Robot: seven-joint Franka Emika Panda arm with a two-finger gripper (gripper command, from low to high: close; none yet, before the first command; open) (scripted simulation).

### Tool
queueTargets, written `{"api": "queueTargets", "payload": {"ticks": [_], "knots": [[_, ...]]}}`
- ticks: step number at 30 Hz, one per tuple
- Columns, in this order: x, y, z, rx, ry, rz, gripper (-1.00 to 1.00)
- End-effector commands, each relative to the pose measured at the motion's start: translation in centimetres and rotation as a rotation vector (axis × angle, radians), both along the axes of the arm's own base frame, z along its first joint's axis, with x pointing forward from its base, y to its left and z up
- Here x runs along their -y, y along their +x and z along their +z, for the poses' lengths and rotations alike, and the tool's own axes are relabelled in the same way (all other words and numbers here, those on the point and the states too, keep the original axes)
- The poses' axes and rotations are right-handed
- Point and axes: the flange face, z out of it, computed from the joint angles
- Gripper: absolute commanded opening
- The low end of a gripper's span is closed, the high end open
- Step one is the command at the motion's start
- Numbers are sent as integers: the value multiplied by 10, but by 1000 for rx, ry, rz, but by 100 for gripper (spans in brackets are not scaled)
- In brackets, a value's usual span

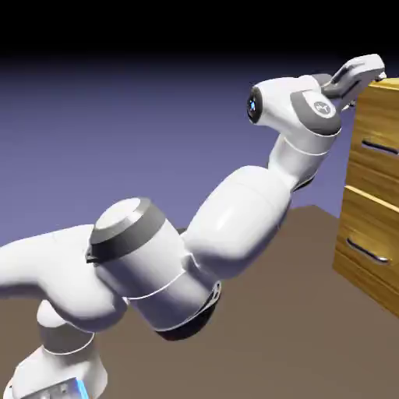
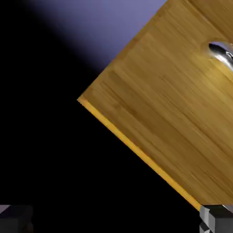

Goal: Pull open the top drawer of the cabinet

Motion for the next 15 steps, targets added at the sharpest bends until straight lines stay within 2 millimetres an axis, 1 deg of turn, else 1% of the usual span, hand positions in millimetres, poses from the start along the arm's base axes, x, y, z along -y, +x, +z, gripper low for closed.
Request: {"api": "queueTargets", "payload": {"ticks": [1, 5, 10, 12, 15], "knots": [[-5, 10, -12, -1, -61, -8, 0], [-30, 48, -61, -8, -312, -34, 0], [-72, 87, -130, -16, -644, -52, 0], [-73, 87, -131, -16, -649, -53, 0], [-72, 109, -131, -16, -648, -52, 0]]}}
